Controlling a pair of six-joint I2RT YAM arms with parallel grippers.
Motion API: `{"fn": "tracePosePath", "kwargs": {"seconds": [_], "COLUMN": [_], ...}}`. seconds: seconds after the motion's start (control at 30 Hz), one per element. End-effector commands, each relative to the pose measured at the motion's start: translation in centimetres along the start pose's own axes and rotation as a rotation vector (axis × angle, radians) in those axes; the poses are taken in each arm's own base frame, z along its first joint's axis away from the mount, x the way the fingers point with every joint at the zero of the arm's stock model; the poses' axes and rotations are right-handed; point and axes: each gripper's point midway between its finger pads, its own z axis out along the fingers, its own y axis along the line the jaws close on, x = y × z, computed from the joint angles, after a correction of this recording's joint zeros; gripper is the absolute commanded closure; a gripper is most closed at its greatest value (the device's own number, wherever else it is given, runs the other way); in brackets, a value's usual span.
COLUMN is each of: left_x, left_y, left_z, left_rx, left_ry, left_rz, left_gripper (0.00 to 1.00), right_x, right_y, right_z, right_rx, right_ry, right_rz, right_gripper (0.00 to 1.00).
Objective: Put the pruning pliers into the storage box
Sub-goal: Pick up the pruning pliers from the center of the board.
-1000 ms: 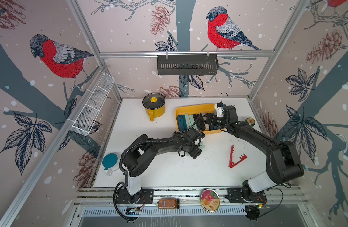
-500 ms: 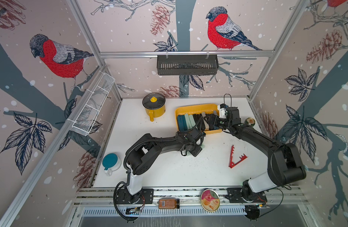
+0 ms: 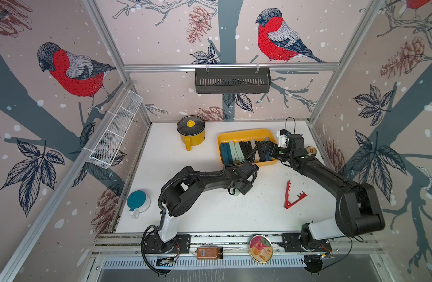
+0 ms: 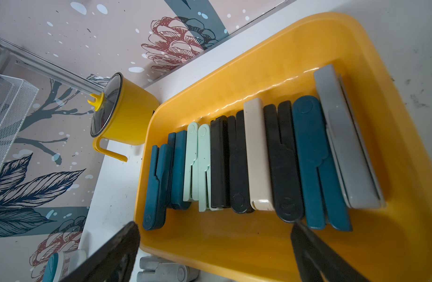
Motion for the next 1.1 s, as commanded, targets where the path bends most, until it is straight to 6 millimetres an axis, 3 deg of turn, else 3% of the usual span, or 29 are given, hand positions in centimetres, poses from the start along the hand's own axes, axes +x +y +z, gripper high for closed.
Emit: {"fn": "tracePosePath", "kwargs": {"seconds": [0.0,0.17,0.5,0.8,0.93,1.0,1.07], "left_x": [0.2,-0.6,2.5,2.5,2.6,2.6,2.7], "left_y": [-0.6,-0.6,0.0,-0.6,-0.9,-1.0,-1.1], "left_z": [-0.8,-1.9,1.4,1.0,0.9,0.9,0.9], "left_rx": [0.031,0.033,-0.002,0.027,0.042,0.047,0.052], "left_ry": [0.009,-0.029,0.076,0.072,0.070,0.071,0.069], "left_rz": [0.004,0.000,0.009,0.007,0.007,0.006,0.003], "left_gripper": [0.84,0.77,0.49,0.37,0.41,0.55,0.77], "right_x": [-0.6,-0.7,-0.8,-0.8,-0.8,-0.8,-0.8], "right_y": [0.3,-0.5,-1.2,-1.6,-1.7,-1.7,-1.8], "right_z": [-0.6,-1.1,-1.7,-2.0,-2.1,-2.0,-2.1], "right_rx": [-0.022,-0.011,-0.002,0.000,0.000,0.001,0.004], "right_ry": [-0.025,-0.035,-0.040,-0.044,-0.046,-0.046,-0.049], "right_rz": [-0.011,0.001,0.011,0.020,0.025,0.026,0.026], "right_gripper": [0.03,0.03,0.03,0.03,0.03,0.03,0.03]}}
